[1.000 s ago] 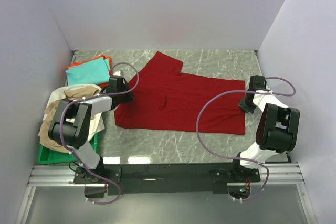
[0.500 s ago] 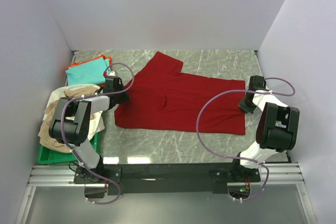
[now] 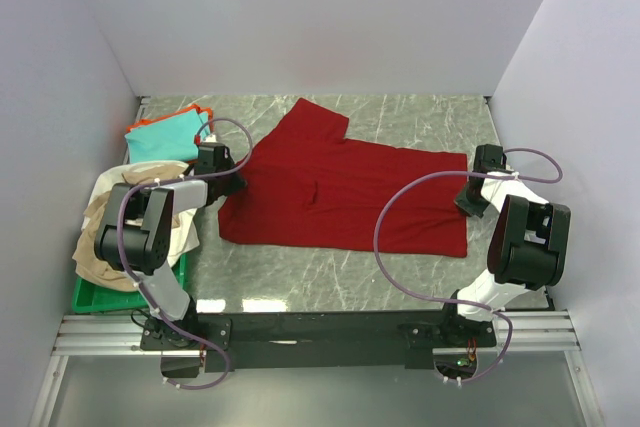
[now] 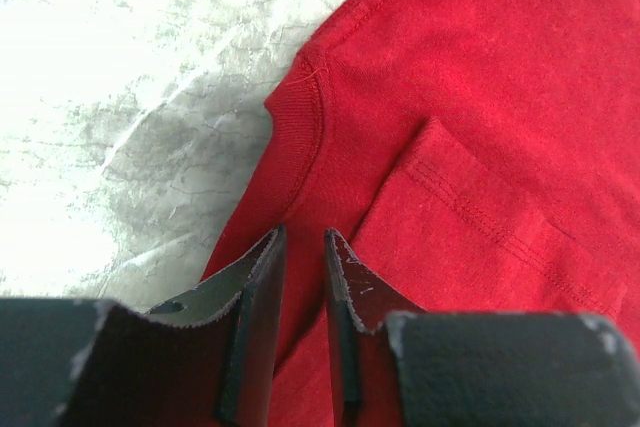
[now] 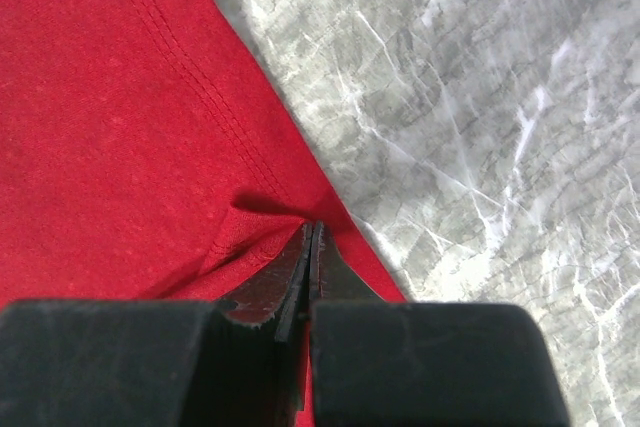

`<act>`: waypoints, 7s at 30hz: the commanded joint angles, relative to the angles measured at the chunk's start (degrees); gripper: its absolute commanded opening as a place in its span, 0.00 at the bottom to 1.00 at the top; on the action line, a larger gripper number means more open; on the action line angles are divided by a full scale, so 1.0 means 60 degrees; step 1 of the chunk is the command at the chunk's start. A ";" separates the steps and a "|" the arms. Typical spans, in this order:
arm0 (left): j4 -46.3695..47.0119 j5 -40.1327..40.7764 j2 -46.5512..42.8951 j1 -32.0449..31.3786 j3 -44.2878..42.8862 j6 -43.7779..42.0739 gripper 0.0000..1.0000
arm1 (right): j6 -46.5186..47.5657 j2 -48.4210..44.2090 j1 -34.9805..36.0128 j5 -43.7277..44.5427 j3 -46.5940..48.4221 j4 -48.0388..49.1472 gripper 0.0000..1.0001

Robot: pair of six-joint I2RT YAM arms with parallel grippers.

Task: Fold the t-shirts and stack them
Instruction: Fold the tshirt

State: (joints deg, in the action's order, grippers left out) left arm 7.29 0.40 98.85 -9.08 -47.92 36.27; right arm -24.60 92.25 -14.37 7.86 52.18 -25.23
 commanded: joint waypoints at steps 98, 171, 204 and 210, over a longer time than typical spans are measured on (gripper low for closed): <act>-0.0630 0.0461 -0.5125 -0.3247 0.2363 0.1675 0.40 | -0.1964 -0.3995 0.5514 -0.2100 -0.1857 -0.0029 0.31; -0.2489 0.0316 0.0574 -0.1680 -0.5018 -0.1694 0.65 | -0.0193 0.2304 0.1078 0.0288 0.4924 -0.1287 0.34; -0.3674 -0.1298 0.4003 -0.1021 -0.9078 -0.2720 0.68 | 0.0086 0.3991 0.0330 -0.0606 0.5101 -0.0437 0.33; -0.4392 -0.1049 0.4531 -0.1021 -0.9811 -0.2779 0.68 | 0.0072 0.4064 0.0330 -0.0636 0.5160 -0.0730 0.31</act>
State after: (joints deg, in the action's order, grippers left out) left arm -16.49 -6.20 125.14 -15.22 -103.57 20.62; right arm -24.95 115.37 -11.90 4.43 80.68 -29.12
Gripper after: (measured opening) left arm 0.679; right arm 0.317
